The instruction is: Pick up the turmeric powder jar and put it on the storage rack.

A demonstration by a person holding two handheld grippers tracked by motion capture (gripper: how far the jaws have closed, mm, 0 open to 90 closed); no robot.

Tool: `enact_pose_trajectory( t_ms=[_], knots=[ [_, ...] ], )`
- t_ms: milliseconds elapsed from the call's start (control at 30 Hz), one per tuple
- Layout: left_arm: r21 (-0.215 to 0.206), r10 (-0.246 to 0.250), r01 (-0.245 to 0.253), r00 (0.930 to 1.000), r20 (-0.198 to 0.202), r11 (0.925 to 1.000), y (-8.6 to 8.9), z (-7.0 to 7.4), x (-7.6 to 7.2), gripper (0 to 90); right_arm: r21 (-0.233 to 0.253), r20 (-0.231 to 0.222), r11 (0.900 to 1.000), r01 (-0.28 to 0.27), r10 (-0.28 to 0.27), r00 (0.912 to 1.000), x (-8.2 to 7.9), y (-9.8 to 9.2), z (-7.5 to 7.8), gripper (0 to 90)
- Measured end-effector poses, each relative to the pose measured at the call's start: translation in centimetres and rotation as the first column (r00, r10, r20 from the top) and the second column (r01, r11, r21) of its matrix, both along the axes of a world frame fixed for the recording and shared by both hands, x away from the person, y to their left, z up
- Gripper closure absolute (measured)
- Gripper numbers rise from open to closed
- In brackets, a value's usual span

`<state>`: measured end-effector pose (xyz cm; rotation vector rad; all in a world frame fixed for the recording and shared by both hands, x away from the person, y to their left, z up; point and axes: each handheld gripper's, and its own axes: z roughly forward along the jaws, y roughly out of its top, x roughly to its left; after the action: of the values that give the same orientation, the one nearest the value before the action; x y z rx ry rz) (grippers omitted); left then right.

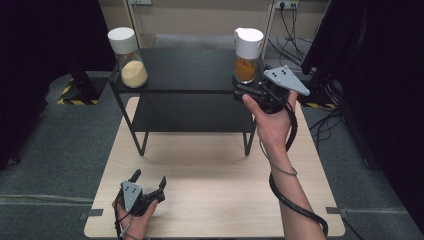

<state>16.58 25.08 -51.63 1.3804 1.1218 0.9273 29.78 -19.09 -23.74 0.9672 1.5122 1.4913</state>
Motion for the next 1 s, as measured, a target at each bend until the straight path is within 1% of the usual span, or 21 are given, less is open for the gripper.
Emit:
enact_pose_trajectory(
  t_ms=[67,267,367,567,667,733,833,900,1000],
  knots=[
    [0.002,0.000,0.000,1.0000,0.001,1.0000,0.0,0.0,0.0,6.8,-0.006,0.002,1.000,-0.004,0.004,1.0000,-0.2,0.0,-0.2,7.4],
    [0.004,0.000,0.000,1.0000,0.000,1.0000,0.0,0.0,0.0,6.8,-0.003,0.015,1.000,-0.020,0.020,0.9997,-1.1,-0.4,-0.6,7.3],
    [0.011,-0.001,0.001,1.0000,0.001,0.9999,-0.1,0.0,0.0,6.9,-0.003,0.016,1.000,-0.030,0.031,0.9994,-1.5,-0.6,-0.9,7.3],
    [0.011,0.000,0.000,1.0000,0.001,0.9999,-0.1,0.0,0.0,6.9,-0.002,0.022,0.999,-0.045,0.045,0.9988,-2.4,-1.1,-1.4,7.3],
    [0.014,-0.001,0.001,1.0000,0.000,0.9999,-0.1,0.1,0.0,6.9,-0.005,0.048,0.999,-0.032,0.032,0.9983,-3.0,-1.1,-2.0,7.4],
    [0.013,0.000,0.000,1.0000,0.001,0.9999,-0.1,0.0,0.0,6.9,0.000,0.045,0.999,-0.042,0.042,0.9981,-3.3,-1.3,-2.3,7.4],
    [0.012,-0.001,0.001,1.0000,0.001,0.9999,-0.1,0.0,0.0,6.9,-0.009,0.033,0.999,-0.052,0.053,0.9981,-3.5,-1.5,-2.5,7.3],
    [0.013,-0.001,0.001,1.0000,0.001,0.9999,-0.1,0.0,0.0,6.9,-0.004,0.025,0.998,-0.057,0.057,0.9980,-3.6,-1.6,-2.8,7.3],
    [0.014,-0.001,0.001,1.0000,0.000,0.9999,-0.1,0.1,0.0,6.9,-0.007,0.027,0.998,-0.060,0.061,0.9978,-3.9,-1.8,-3.3,7.3]
  ],
)
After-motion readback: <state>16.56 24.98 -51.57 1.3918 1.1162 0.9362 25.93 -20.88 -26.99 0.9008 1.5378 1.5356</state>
